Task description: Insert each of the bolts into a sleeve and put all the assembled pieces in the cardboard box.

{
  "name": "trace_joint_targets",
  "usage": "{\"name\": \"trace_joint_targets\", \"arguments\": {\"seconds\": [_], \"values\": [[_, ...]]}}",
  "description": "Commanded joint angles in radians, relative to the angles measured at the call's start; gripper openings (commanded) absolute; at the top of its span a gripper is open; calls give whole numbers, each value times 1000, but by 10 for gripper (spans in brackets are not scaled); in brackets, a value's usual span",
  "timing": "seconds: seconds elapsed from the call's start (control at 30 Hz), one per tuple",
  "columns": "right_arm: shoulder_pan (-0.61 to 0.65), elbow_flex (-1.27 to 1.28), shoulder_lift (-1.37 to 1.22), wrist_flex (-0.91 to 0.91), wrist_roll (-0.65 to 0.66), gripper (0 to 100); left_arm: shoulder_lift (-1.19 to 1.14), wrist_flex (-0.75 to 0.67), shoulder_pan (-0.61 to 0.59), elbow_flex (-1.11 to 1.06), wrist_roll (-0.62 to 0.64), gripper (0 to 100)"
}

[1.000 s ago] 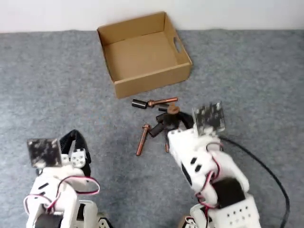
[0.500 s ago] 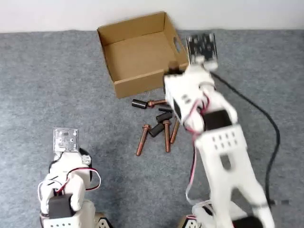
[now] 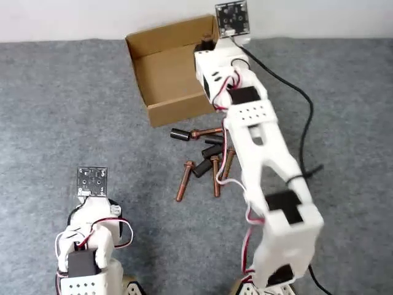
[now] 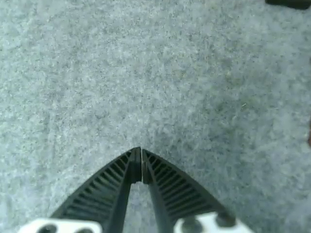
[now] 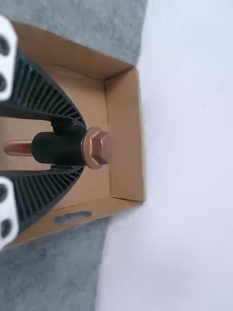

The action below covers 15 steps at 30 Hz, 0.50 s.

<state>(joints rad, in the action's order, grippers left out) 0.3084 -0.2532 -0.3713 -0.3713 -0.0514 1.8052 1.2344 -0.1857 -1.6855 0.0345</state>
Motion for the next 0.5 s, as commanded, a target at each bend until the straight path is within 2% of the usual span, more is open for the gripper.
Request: {"name": "trace_joint_targets", "arguments": {"seconds": [0.0,0.27,0.47], "values": [[-7,-189,-119,35,9,8,8,6,-6,2,-8,5],[-2,-365,-383,27,12,8,8,6,-34,2,78,5],[10,-384,-453,-16,146,9,8,6,-52,2,97,5]]}}
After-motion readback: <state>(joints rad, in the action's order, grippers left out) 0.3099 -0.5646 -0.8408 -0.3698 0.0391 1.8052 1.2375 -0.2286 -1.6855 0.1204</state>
